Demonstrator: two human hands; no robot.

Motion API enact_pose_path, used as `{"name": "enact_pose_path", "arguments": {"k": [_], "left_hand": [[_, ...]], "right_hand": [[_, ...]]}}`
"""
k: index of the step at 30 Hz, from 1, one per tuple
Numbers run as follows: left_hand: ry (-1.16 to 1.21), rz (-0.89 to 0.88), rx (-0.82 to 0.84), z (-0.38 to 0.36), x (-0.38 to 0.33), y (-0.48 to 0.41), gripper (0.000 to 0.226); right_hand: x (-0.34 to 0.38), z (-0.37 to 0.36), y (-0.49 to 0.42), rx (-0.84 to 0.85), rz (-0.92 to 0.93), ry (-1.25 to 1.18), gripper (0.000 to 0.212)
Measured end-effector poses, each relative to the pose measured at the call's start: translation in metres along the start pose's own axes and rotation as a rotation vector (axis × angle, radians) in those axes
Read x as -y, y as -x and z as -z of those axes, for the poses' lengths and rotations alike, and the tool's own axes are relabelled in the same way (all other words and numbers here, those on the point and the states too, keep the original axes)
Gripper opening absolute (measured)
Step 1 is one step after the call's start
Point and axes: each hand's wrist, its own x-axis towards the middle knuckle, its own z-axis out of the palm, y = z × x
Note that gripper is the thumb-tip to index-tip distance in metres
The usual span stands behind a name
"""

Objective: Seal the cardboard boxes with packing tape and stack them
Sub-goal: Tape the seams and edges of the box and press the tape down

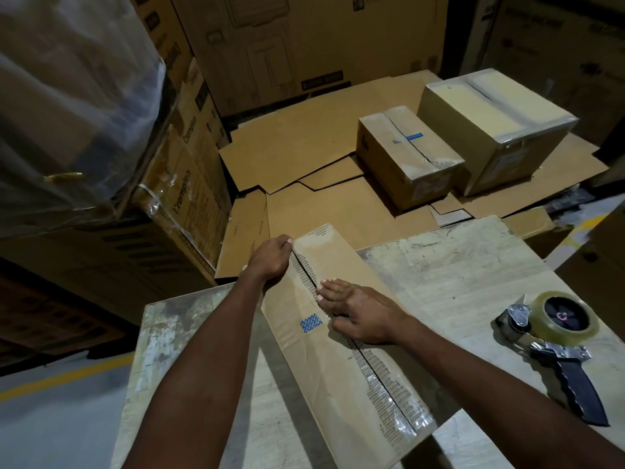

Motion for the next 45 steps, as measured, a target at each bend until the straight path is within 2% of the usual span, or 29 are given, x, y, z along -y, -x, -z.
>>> {"name": "enact_pose_path", "arguments": {"k": [2, 4, 6, 7, 9, 12, 17, 27, 33, 36, 41, 43, 45], "left_hand": [[-0.095, 0.031, -0.035, -0.003, -0.006, 0.005, 0.037], [-0.17, 0.025, -0.156, -0.008, -0.014, 0.014, 0.033], [-0.173, -0.029, -0.295, -0.013, -0.02, 0.026, 0.034], [-0.186, -0.08, -0.304, -0.016, -0.02, 0.035, 0.039], [-0.236, -0.181, -0.191, -0.023, -0.019, 0.052, 0.049], [-0.306, -0.174, -0.049, -0.033, -0.018, 0.075, 0.06], [-0.343, -0.13, -0.015, -0.032, -0.019, 0.083, 0.064], [-0.35, -0.089, 0.004, -0.029, -0.027, 0.087, 0.059], [-0.398, 0.045, 0.012, -0.034, -0.056, 0.101, 0.057], [-0.354, 0.041, -0.031, -0.048, -0.08, 0.125, 0.058], [-0.257, 0.051, -0.145, -0.073, -0.106, 0.173, 0.059], [-0.197, 0.04, -0.199, -0.085, -0.123, 0.192, 0.058], [-0.179, 0.02, -0.232, -0.099, -0.141, 0.207, 0.057]], "right_hand": [[-0.001, -0.001, 0.0, 0.0, 0.001, 0.007, 0.065], [-0.001, -0.001, -0.001, 0.0, 0.0, 0.01, 0.063], [0.001, 0.0, 0.0, -0.003, 0.0, 0.012, 0.062], [0.002, 0.0, 0.0, -0.004, 0.004, 0.013, 0.063], [0.002, 0.0, 0.0, 0.002, 0.006, 0.021, 0.066], [0.003, 0.001, 0.003, 0.015, -0.001, 0.032, 0.072], [0.014, -0.001, 0.031, 0.0, 0.003, 0.067, 0.057], [0.038, -0.019, 0.126, 0.005, -0.024, 0.04, 0.054], [0.041, -0.03, 0.159, -0.043, 0.007, 0.072, 0.057], [0.042, -0.032, 0.166, -0.158, 0.055, 0.097, 0.052], [0.036, -0.03, 0.192, -0.43, 0.093, 0.149, 0.027], [0.027, -0.027, 0.211, -0.561, 0.006, 0.12, 0.022], [0.008, -0.027, 0.233, -0.677, -0.183, 0.068, 0.027]]}}
